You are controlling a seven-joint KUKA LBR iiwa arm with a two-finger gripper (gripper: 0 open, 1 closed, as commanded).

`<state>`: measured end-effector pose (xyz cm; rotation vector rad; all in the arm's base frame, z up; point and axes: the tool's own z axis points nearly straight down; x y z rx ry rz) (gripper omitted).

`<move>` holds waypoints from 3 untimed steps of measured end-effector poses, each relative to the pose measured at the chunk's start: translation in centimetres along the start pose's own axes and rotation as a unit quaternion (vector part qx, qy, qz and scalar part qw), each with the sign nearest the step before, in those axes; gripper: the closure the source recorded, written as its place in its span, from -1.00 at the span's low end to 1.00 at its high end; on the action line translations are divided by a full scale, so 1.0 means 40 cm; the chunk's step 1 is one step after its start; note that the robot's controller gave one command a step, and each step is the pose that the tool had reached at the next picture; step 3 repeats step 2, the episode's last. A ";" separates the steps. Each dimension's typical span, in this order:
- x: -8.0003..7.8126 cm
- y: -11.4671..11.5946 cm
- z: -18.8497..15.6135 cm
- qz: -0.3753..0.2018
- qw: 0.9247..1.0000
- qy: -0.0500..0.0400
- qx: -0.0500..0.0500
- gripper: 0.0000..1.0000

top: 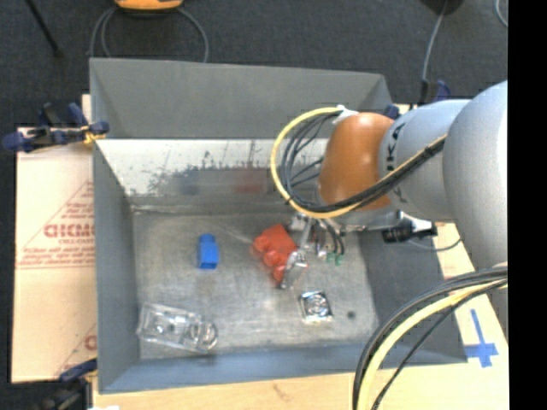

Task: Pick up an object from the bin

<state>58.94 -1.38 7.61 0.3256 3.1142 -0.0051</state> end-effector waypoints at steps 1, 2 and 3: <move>-0.004 0.003 -0.004 -0.001 1.000 -0.002 -0.001 1.00; -0.033 0.049 -0.313 0.012 1.000 -0.001 -0.003 1.00; -0.033 0.049 -0.313 0.012 1.000 -0.001 -0.003 1.00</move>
Offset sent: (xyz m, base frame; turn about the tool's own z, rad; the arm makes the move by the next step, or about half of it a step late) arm 0.0000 0.0000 0.0000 0.0000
